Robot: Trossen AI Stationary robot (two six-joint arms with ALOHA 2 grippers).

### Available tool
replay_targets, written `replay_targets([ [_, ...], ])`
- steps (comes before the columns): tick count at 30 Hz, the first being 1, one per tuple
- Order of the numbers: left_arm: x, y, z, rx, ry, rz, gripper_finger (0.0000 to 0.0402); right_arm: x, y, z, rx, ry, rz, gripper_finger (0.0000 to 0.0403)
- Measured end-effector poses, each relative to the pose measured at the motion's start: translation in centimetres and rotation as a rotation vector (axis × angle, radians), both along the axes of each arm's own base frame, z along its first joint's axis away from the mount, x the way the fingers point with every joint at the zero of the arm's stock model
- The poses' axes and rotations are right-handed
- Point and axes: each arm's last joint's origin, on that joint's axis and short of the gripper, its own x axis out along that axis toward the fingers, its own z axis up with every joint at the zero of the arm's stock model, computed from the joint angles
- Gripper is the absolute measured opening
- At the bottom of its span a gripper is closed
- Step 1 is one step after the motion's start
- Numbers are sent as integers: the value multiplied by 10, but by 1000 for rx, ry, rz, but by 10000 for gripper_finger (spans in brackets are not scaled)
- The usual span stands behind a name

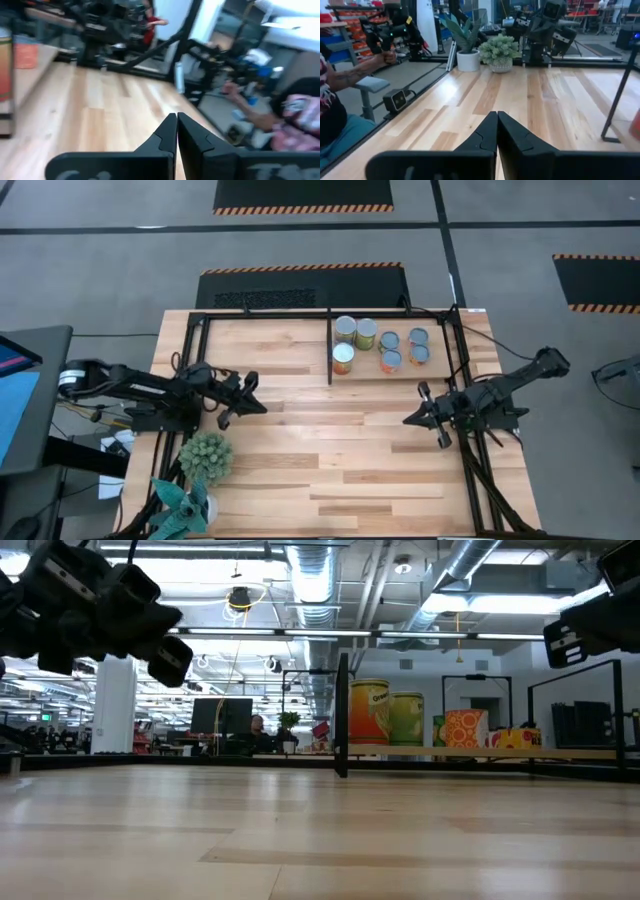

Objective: Pick and place cans onto a shelf
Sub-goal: Return to Home Position

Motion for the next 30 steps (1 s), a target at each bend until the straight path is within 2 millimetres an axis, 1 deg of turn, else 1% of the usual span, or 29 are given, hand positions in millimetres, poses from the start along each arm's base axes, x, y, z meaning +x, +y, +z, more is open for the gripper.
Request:
replay_targets([
  [3,-6,6,6,-39,-11,-59,0,-3,-2,6,-22,23,-9,31],
  [6,-14,10,14,-35,-44,-89,0,-7,-6,11,-16,50,-37,29],
  [10,-23,10,16,-49,-14,-47,0,-12,-12,18,15,40,-80,29],
  [15,-32,5,16,-22,15,77,0,-12,-15,17,13,50,-108,31],
  [21,-42,-4,20,30,-35,173,0,-11,-17,16,13,56,-129,29],
  [25,-45,-10,19,59,-29,192,0,-11,-19,17,6,52,-151,29],
  [30,-49,-18,20,83,-61,177,0,-11,-24,20,1,41,-207,32],
])
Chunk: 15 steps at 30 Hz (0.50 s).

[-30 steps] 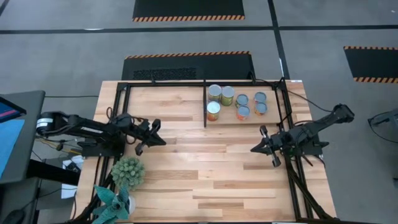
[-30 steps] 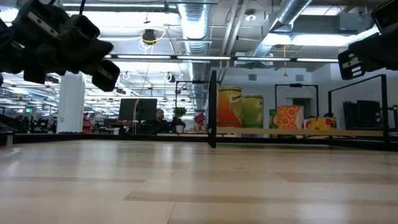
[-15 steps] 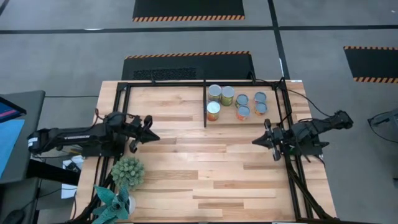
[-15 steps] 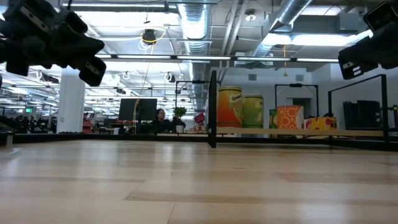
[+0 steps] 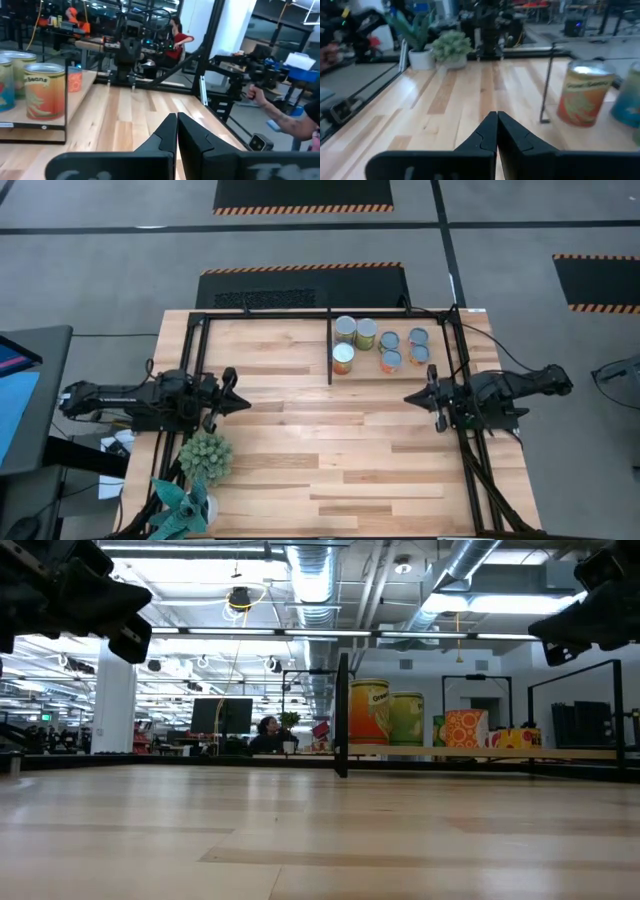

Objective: Pick and place cans onto a shelf
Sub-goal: Return to Home Position

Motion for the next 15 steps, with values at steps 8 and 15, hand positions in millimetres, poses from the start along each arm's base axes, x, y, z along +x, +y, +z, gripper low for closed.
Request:
replay_targets([
  [8,-6,-9,-2,3,5,32,0,-6,-6,18,8,-9,-23,29],
  [15,-8,-16,-2,69,-9,56,0,-5,-8,12,24,16,-48,32],
])
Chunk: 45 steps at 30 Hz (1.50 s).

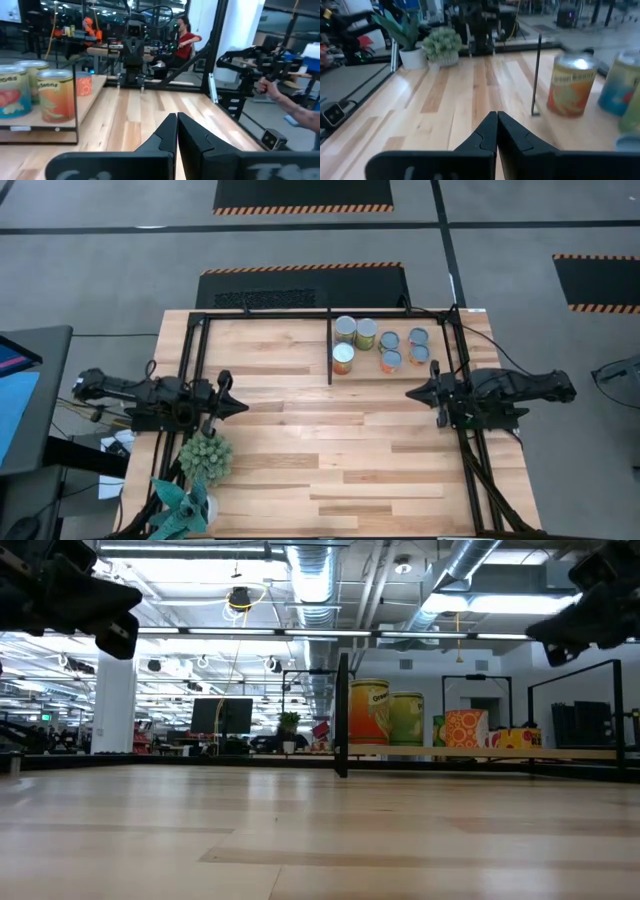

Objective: Pick and place cans onto a shelf
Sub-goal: Return to Home Position

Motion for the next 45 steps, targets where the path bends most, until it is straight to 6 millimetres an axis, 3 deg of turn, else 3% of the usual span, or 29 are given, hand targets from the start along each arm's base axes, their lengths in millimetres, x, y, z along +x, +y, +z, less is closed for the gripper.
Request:
replay_targets([
  [9,-1,-3,-3,0,31,9,0,8,1,-20,38,-5,-4,32],
  [45,-3,-7,-4,7,36,-39,0,8,1,-21,30,-10,-5,33],
])
